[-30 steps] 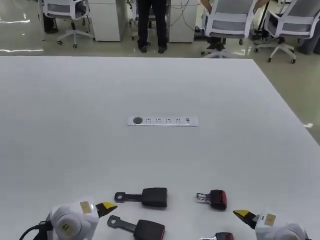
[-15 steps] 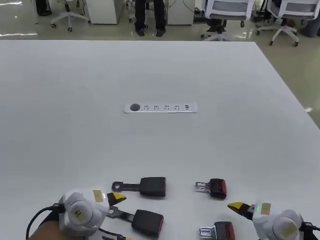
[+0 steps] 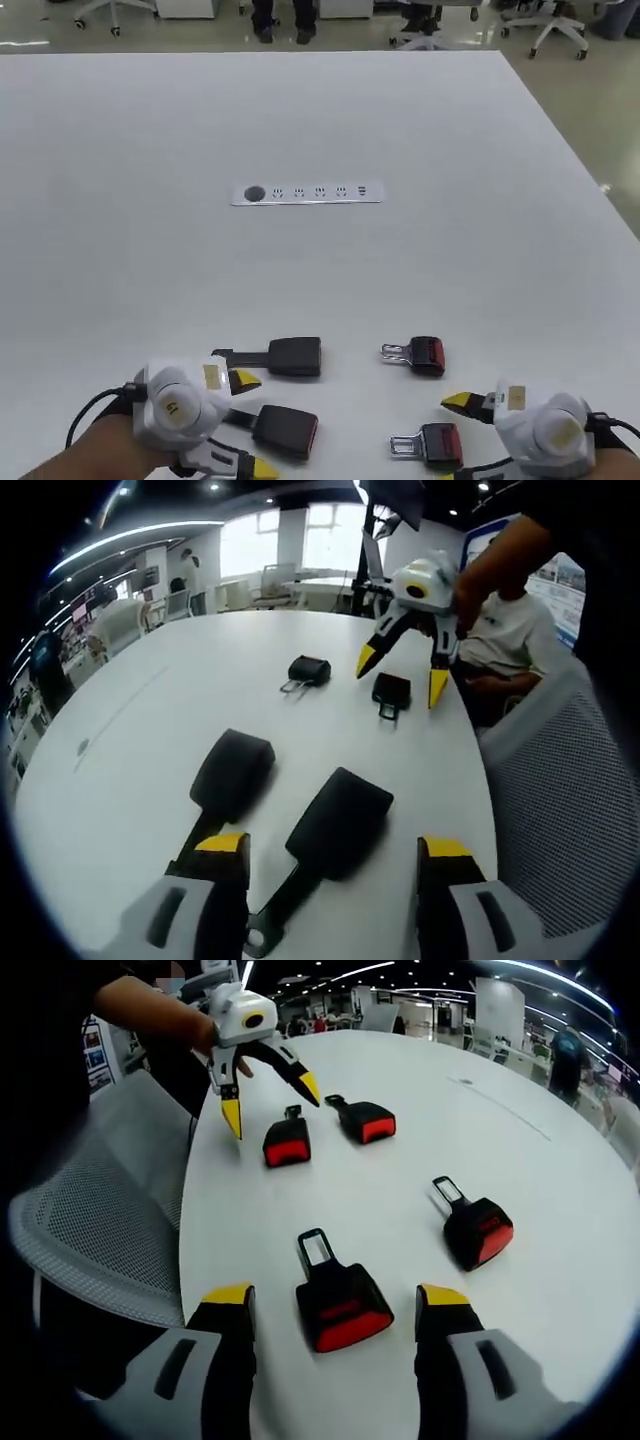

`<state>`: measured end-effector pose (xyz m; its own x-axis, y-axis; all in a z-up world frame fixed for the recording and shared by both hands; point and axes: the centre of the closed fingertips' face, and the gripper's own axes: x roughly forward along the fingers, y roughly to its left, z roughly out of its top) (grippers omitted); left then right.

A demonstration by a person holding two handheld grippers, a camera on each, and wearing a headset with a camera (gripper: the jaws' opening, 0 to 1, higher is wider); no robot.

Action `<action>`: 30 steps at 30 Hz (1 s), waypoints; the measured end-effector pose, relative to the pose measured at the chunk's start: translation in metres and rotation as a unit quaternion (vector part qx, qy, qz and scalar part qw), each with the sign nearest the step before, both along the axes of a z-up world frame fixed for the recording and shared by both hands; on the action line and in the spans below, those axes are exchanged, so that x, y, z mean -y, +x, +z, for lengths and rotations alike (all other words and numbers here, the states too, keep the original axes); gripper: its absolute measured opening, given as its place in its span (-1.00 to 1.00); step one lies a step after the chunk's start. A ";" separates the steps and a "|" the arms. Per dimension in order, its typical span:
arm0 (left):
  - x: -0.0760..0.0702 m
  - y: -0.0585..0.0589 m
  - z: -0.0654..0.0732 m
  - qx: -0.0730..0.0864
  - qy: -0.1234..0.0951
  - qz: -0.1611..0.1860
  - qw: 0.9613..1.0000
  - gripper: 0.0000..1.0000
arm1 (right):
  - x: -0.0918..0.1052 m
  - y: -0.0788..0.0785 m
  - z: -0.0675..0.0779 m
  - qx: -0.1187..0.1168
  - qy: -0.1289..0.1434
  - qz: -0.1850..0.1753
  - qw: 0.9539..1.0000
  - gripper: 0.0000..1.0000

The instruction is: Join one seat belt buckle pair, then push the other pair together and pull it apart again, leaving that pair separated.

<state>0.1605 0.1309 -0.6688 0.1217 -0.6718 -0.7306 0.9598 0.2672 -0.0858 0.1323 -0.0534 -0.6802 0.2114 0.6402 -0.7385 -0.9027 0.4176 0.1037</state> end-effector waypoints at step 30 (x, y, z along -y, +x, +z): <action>0.004 0.001 -0.020 0.004 0.017 -0.078 0.997 -0.13 | 0.006 0.001 -0.007 0.002 -0.022 0.052 0.998 -0.18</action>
<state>0.1613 0.1269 -0.6890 0.0235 -0.6580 -0.7527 0.9906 0.1167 -0.0710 0.1330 -0.0591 -0.6871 0.1492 0.6256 -0.7657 -0.9418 0.3257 0.0826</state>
